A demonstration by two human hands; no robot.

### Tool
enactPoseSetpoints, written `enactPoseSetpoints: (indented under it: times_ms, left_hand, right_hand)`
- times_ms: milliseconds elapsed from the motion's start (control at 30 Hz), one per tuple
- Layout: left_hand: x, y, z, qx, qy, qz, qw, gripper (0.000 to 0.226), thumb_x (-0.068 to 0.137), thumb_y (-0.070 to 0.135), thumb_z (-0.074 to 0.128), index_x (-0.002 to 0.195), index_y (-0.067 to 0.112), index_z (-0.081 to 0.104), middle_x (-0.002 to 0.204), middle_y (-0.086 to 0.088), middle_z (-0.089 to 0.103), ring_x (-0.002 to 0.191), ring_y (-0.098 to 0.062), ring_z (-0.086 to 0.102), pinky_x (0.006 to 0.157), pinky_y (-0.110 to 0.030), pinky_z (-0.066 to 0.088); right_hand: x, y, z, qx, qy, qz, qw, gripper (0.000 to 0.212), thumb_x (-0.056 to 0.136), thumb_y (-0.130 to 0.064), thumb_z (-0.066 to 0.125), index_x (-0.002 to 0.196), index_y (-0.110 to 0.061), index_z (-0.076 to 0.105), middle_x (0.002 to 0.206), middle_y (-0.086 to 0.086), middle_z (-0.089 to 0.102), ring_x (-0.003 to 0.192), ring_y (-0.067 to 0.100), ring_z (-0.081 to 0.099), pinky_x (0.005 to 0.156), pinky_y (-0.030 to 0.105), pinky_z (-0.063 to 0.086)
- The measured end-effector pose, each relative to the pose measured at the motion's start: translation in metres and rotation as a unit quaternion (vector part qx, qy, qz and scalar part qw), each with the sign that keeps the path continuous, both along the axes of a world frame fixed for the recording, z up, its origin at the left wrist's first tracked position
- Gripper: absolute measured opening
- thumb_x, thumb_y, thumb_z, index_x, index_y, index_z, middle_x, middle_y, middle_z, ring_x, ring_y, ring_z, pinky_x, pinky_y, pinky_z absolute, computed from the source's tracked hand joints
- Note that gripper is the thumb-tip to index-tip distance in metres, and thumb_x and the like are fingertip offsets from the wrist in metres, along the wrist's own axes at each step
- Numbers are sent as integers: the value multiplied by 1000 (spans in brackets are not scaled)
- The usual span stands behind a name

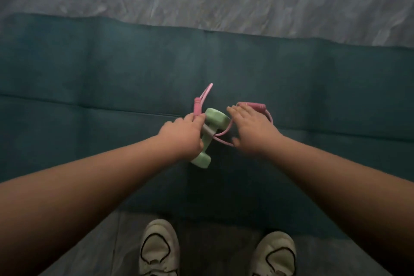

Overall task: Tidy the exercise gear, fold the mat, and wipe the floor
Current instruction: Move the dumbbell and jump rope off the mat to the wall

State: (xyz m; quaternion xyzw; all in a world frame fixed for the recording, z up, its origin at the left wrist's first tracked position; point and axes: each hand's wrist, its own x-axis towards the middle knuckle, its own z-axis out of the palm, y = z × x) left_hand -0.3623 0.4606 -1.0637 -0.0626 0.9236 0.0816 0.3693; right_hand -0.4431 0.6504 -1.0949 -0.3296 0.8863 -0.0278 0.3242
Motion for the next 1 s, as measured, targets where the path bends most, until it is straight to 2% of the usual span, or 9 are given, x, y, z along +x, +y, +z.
enactPoseSetpoints:
  times_ms: [200,300,400,533,667,733,800,900,1000]
  left_hand:
    - [11,-3,-13,61,-16,22,998,78,90,32,49,156,27,7,158,-2,26,130,-30,44,102,-45,41]
    - [12,-2,-7,105,-2,77,991,83,87,29,50,155,32,4,148,-1,41,112,-30,56,90,-43,48]
    - [7,8,-5,145,35,140,979,70,89,22,48,151,28,17,124,-4,57,85,-26,56,74,-36,45]
    - [4,15,-10,197,42,202,958,58,89,15,50,143,28,32,137,-1,55,110,-22,60,94,-38,48]
    - [10,13,-10,245,66,263,931,47,87,11,51,131,28,44,130,4,60,113,-18,60,92,-31,46]
    - [13,6,-6,227,101,271,930,26,86,14,50,105,32,51,105,9,66,98,-17,63,80,-31,47]
    - [15,-2,0,149,118,248,950,11,85,20,47,86,31,50,85,10,62,81,-16,59,66,-32,43]
    - [15,-10,2,60,62,207,974,7,83,24,45,85,26,52,84,6,61,78,-17,57,67,-34,46]
    - [5,-9,-6,68,-5,197,978,10,85,27,48,93,22,52,93,1,61,86,-20,58,72,-35,47]
  right_hand:
    - [29,16,-29,11,37,9,999,101,81,-66,58,156,-14,16,155,8,36,146,26,26,119,43,24]
    - [40,17,-31,33,76,49,995,72,80,-68,58,132,-20,47,138,6,50,135,27,37,112,45,31]
    - [45,6,-27,-9,90,30,995,42,83,-55,58,113,-25,54,126,1,57,124,26,46,100,45,37]
    - [46,-20,-18,-62,-9,-75,995,27,86,-48,54,106,-29,52,104,1,67,99,28,61,89,46,44]
    - [46,-30,-15,-54,-103,-155,981,29,85,-49,56,105,-28,54,102,0,67,95,27,62,85,42,48]
    - [45,-28,-10,-39,-98,-145,984,26,83,-48,57,98,-27,55,96,-1,65,93,28,63,81,39,49]
    - [39,-24,-1,-50,-91,-158,982,23,81,-45,53,97,-27,56,92,-1,65,88,27,64,77,38,53]
    - [15,-14,18,-75,-21,-194,978,20,84,-42,50,95,-27,55,84,-3,61,77,26,58,71,35,50]
    - [-11,2,29,-125,30,-251,960,16,86,-38,50,94,-25,56,82,-2,59,77,26,54,67,34,43]
